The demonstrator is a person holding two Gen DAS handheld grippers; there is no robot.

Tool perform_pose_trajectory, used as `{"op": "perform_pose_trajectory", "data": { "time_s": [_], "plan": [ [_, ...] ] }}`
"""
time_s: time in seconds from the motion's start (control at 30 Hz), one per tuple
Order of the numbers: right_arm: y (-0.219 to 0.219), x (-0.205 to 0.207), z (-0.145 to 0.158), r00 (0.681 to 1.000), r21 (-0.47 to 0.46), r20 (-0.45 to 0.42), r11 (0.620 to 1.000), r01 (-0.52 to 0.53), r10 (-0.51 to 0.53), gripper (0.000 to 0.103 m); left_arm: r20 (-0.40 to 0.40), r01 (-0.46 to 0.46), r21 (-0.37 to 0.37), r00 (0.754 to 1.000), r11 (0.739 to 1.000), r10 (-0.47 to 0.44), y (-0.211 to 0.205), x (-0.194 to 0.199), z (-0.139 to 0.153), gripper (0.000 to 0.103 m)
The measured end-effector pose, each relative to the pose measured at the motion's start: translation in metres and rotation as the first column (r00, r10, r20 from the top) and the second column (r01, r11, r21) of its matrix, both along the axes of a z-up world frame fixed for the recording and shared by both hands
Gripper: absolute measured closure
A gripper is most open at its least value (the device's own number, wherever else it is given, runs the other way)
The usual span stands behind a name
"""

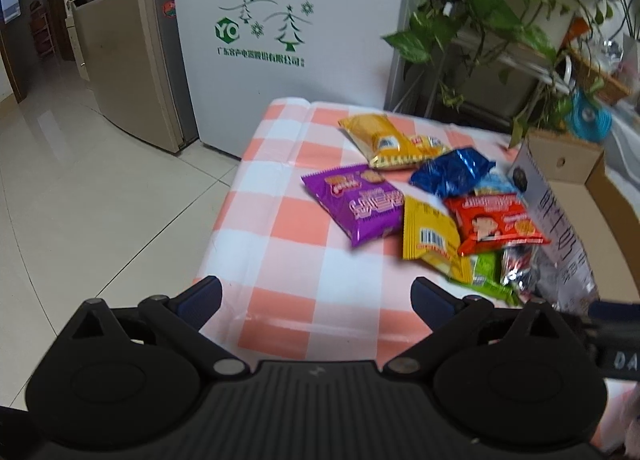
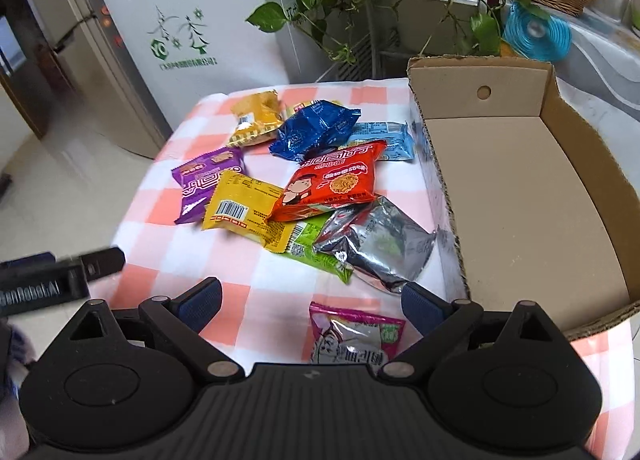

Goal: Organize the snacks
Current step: 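Lower the right gripper onto the white-pink Amer snack bag and close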

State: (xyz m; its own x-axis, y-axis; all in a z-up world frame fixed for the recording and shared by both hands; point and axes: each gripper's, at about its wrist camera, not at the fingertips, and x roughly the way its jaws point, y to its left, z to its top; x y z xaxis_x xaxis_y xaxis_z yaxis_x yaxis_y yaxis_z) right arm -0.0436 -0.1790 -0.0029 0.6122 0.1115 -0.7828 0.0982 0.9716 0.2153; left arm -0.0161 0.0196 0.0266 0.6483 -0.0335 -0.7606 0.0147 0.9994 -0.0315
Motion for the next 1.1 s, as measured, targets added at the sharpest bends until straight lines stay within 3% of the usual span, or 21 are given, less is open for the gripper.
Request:
{"op": "perform_pose_trajectory", "data": {
  "time_s": [0.23,0.33,0.63,0.8,1.03,1.1],
  "plan": [
    [-0.002,-0.020,-0.013,0.997,0.046,-0.037,0.997,-0.063,0.065,0.008,0.012,-0.039,-0.042,0.999,0.998,0.040,0.011,0.002,0.006,0.003],
    [-0.001,-0.026,-0.028,0.995,0.064,-0.082,0.996,-0.058,0.063,0.015,-0.002,-0.050,-0.058,0.999,0.997,0.050,0.012,0.003,0.003,0.003],
    [-0.004,-0.022,-0.057,0.987,0.085,-0.154,0.995,0.058,-0.044,0.019,-0.026,-0.030,-0.085,0.999,0.996,0.028,0.003,0.009,-0.007,0.003],
    [0.001,-0.017,-0.060,0.990,0.051,-0.130,0.997,0.066,-0.059,0.021,-0.028,-0.036,-0.118,0.999,0.992,0.033,-0.006,0.020,-0.015,0.003],
    [0.004,-0.013,-0.060,0.996,0.011,-0.079,0.999,0.034,-0.033,0.039,-0.037,-0.037,-0.153,0.999,0.988,0.031,-0.024,0.042,-0.027,0.003],
    [0.004,-0.013,-0.060,0.997,0.027,-0.071,0.999,0.024,-0.022,0.040,-0.032,-0.038,-0.160,0.999,0.986,0.033,-0.029,0.049,-0.028,0.003]
  ]
}}
